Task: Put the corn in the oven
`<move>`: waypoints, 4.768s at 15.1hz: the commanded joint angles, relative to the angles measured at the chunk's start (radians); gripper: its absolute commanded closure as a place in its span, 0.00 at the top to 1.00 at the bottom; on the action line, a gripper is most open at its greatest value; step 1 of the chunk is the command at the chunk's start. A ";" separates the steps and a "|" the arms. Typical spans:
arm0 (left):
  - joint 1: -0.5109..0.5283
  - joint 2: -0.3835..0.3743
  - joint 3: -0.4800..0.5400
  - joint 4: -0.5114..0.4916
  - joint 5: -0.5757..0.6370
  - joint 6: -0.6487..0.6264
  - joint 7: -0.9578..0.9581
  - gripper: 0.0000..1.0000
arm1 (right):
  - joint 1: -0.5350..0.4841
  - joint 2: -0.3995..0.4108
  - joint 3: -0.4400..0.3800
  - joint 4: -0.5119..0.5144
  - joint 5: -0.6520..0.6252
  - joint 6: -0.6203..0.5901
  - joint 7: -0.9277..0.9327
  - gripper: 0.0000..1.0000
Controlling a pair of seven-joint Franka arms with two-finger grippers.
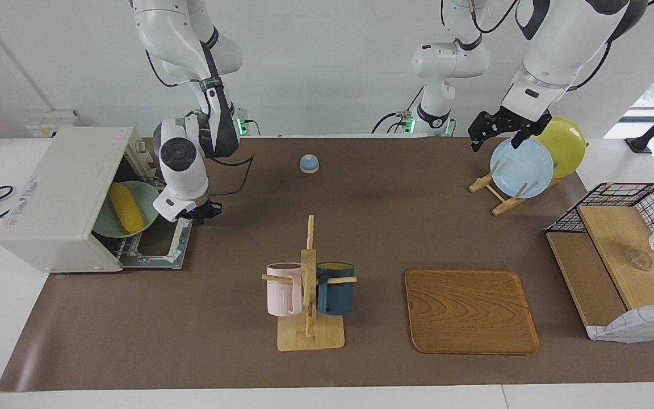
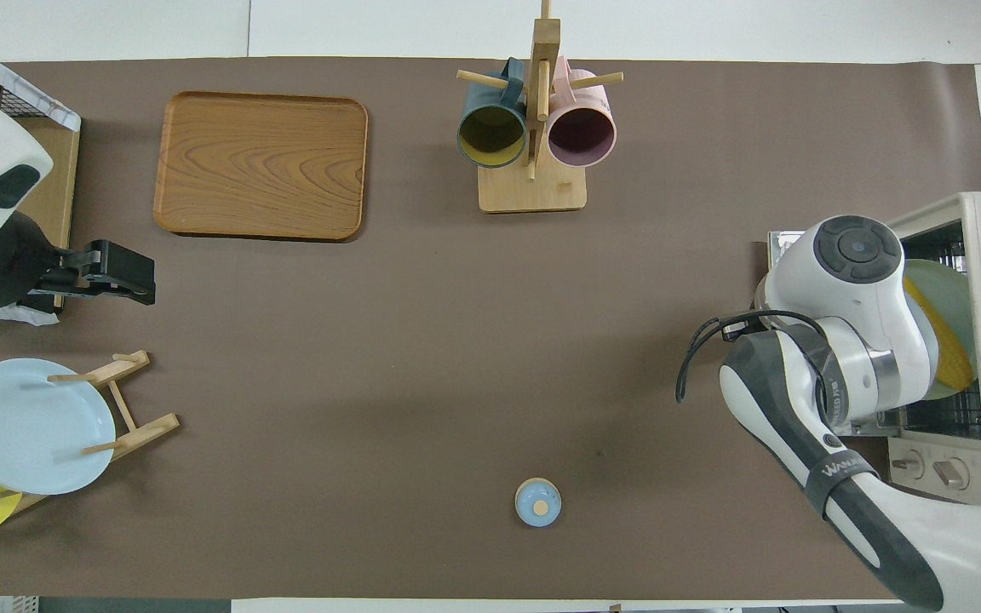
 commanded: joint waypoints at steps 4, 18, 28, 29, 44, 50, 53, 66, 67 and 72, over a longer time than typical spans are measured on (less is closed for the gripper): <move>0.011 0.001 -0.008 0.008 0.005 -0.018 0.003 1.00 | -0.017 -0.011 0.004 -0.010 -0.064 -0.029 0.009 0.00; 0.011 0.001 -0.008 0.008 0.007 -0.018 0.003 1.00 | -0.040 0.012 0.005 -0.012 -0.082 -0.006 0.008 0.00; 0.011 0.001 -0.008 0.008 0.007 -0.018 0.003 1.00 | -0.030 0.024 0.005 0.031 -0.153 -0.082 0.003 0.01; 0.011 0.001 -0.008 0.008 0.007 -0.018 0.003 1.00 | -0.030 0.020 0.005 0.051 -0.156 -0.116 -0.005 0.01; 0.011 0.001 -0.008 0.008 0.007 -0.018 0.003 1.00 | -0.203 -0.100 -0.004 0.226 -0.162 -0.363 -0.429 0.01; 0.011 0.001 -0.008 0.008 0.007 -0.018 0.003 1.00 | -0.211 -0.098 0.004 0.347 -0.144 -0.469 -0.448 0.01; 0.011 0.001 -0.008 0.008 0.007 -0.018 0.003 1.00 | -0.212 -0.102 0.005 0.474 -0.035 -0.582 -0.449 0.10; 0.011 0.001 -0.008 0.008 0.007 -0.018 0.003 1.00 | -0.212 -0.068 0.015 0.785 0.114 -0.869 -0.417 1.00; 0.011 0.001 -0.008 0.008 0.007 -0.018 0.003 1.00 | -0.208 -0.068 0.013 0.783 0.117 -0.868 -0.408 1.00; 0.011 0.001 -0.008 0.008 0.007 -0.018 0.003 1.00 | -0.197 -0.079 0.019 0.772 0.171 -0.869 -0.278 1.00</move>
